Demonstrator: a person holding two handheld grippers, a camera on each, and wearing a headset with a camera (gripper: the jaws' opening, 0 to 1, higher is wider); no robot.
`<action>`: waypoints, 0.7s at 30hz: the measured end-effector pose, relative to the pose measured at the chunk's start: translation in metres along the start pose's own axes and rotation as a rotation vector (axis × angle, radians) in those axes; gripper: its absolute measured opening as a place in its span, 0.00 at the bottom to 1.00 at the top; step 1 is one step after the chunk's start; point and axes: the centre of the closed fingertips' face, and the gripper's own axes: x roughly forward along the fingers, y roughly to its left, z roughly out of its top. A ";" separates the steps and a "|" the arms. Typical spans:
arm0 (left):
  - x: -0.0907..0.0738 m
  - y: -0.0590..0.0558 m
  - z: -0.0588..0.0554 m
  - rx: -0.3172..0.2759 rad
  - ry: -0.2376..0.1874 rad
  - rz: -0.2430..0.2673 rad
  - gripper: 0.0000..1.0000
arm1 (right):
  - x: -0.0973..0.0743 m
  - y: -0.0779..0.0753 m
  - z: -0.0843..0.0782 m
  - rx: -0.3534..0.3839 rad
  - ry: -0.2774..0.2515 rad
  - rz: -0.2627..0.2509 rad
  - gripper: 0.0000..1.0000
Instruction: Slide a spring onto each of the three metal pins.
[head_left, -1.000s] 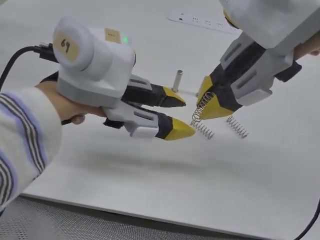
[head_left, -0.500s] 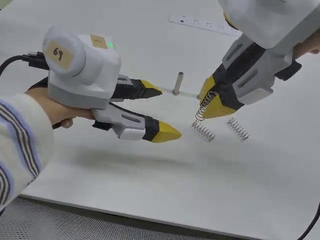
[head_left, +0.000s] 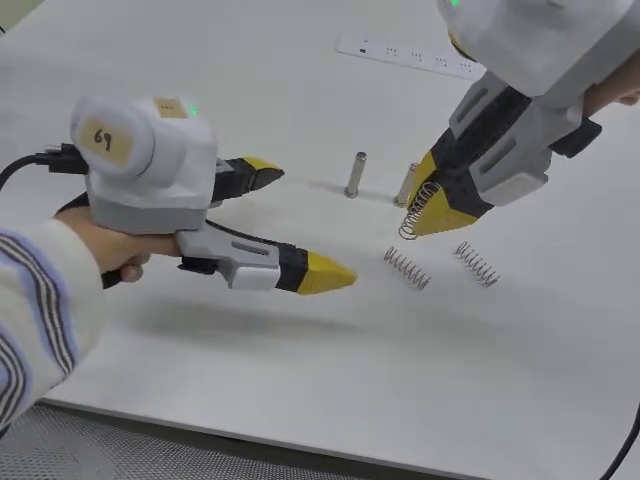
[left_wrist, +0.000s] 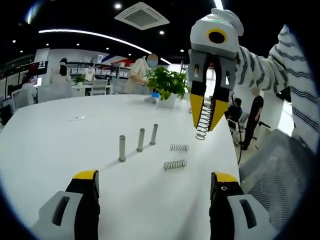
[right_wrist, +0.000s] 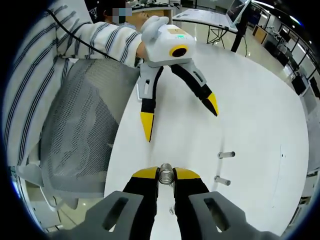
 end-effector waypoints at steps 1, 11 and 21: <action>0.000 0.000 -0.001 -0.001 0.004 0.002 0.90 | 0.000 -0.001 0.000 0.000 0.001 0.000 0.08; 0.001 -0.003 0.006 0.031 -0.016 0.001 0.98 | -0.008 -0.016 0.000 0.003 0.013 -0.021 0.08; 0.002 -0.001 0.002 0.034 0.000 0.010 0.98 | -0.009 -0.032 0.002 -0.005 0.033 -0.029 0.08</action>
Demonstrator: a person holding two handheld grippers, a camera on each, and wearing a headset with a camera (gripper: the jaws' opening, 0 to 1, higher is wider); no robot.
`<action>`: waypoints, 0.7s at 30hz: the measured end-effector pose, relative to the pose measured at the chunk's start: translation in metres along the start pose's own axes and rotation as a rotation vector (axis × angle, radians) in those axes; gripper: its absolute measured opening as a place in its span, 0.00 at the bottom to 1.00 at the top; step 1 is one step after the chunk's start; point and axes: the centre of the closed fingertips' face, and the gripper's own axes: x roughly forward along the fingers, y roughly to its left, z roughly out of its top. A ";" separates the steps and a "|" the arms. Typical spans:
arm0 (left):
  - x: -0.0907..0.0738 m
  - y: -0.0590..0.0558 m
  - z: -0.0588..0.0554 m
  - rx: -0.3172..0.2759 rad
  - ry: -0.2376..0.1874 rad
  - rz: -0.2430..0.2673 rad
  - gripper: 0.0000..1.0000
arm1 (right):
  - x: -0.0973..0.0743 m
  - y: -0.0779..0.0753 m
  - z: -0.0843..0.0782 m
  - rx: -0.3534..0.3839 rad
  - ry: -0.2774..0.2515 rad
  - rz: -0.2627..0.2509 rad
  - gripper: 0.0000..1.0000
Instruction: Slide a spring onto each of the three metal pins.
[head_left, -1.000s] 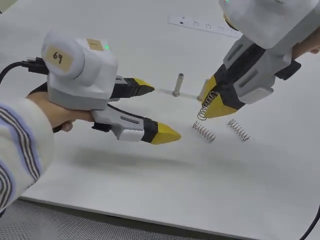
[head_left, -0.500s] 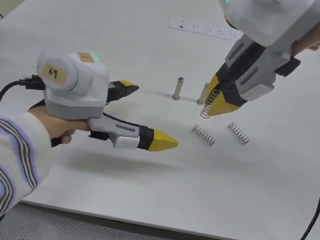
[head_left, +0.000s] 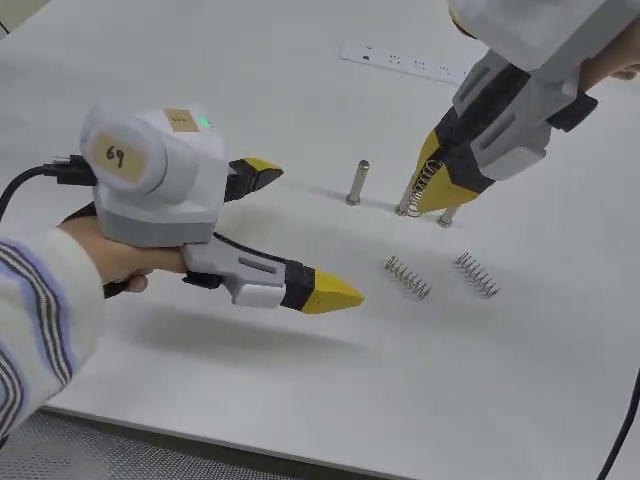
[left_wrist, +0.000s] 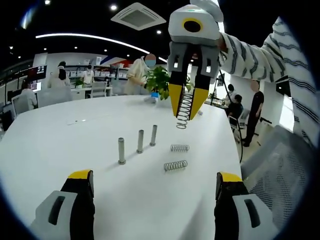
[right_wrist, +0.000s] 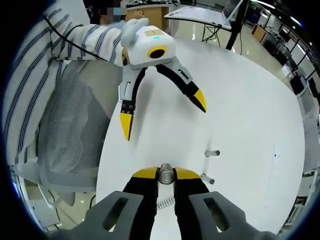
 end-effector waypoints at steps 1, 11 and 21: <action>0.000 0.000 -0.001 -0.008 0.001 -0.004 0.98 | 0.000 -0.001 0.000 0.000 0.002 0.000 0.08; -0.003 0.009 0.000 -0.035 0.006 0.013 0.98 | 0.002 -0.024 0.003 -0.017 0.013 -0.009 0.08; -0.002 0.009 0.003 -0.044 0.013 0.006 0.98 | 0.005 -0.045 0.008 -0.033 0.004 -0.016 0.08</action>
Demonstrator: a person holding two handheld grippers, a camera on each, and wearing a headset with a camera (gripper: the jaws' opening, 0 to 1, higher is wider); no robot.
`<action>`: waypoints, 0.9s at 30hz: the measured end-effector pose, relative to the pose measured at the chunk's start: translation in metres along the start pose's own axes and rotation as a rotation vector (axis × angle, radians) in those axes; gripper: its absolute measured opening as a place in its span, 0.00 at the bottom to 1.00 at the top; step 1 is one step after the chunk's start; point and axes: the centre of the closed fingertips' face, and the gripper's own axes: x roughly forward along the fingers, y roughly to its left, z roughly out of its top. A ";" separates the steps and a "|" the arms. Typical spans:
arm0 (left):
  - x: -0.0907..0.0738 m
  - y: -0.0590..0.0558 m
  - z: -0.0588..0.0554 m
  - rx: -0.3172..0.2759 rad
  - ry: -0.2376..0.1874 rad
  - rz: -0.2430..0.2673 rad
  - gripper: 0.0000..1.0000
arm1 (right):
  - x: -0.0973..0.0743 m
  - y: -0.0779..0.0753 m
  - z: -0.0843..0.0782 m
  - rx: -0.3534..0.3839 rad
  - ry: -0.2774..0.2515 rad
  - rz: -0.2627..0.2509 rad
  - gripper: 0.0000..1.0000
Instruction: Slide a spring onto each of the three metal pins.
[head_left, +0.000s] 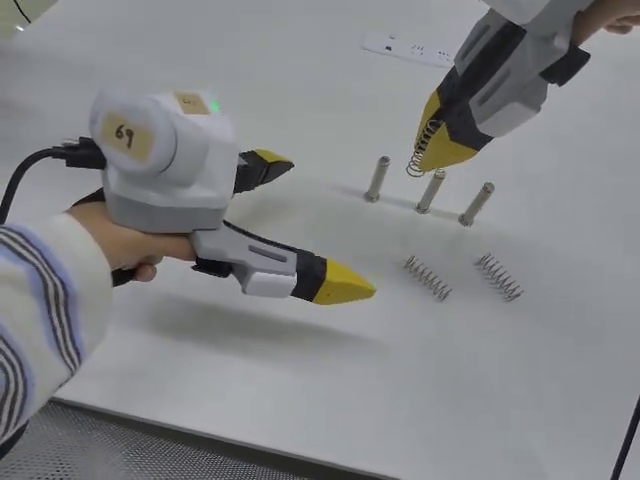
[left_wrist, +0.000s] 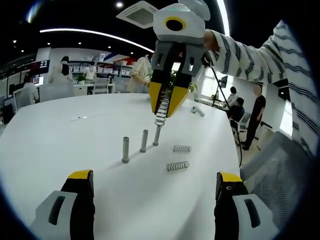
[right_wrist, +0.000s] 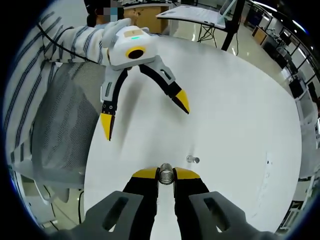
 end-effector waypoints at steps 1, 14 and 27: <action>0.000 0.000 0.000 -0.005 0.002 0.000 0.98 | 0.000 -0.001 0.000 -0.002 0.000 -0.001 0.08; -0.005 -0.001 -0.001 -0.017 0.006 -0.003 0.98 | 0.003 -0.023 0.004 -0.015 -0.001 -0.018 0.08; -0.005 -0.001 0.000 -0.011 0.011 -0.001 0.98 | 0.023 -0.044 0.001 -0.001 0.008 -0.022 0.08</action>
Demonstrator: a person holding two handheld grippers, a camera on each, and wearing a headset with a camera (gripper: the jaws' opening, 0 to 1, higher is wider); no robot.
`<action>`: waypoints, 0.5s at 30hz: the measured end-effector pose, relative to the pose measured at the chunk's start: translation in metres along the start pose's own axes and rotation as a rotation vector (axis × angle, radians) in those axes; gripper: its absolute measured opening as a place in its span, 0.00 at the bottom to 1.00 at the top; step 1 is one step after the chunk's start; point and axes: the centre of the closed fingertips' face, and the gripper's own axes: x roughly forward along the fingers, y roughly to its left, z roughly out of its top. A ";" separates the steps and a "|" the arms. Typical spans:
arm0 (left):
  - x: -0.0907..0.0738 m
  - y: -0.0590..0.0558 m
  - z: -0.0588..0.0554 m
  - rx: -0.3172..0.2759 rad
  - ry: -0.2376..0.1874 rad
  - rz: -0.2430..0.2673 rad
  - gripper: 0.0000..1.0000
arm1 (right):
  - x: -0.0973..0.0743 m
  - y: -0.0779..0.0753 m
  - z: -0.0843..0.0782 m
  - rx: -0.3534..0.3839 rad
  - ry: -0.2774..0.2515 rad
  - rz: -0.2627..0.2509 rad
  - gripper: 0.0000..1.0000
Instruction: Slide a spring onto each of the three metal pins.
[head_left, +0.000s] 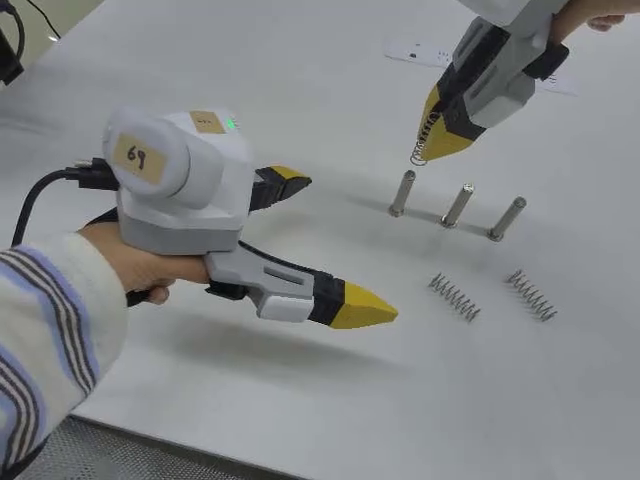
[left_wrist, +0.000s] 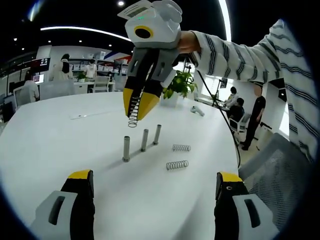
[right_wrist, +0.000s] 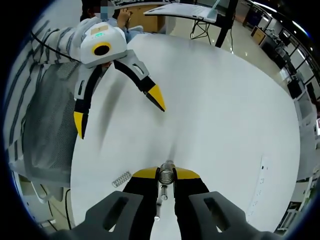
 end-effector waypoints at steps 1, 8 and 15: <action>0.000 0.000 0.000 0.000 -0.001 0.001 0.98 | 0.001 0.000 0.000 -0.001 0.001 0.001 0.08; -0.001 0.002 -0.002 -0.011 0.007 0.006 0.98 | 0.008 -0.004 -0.002 -0.011 0.016 -0.001 0.08; -0.002 0.003 -0.004 -0.003 0.015 0.009 0.98 | 0.014 -0.003 -0.005 -0.016 0.030 -0.003 0.08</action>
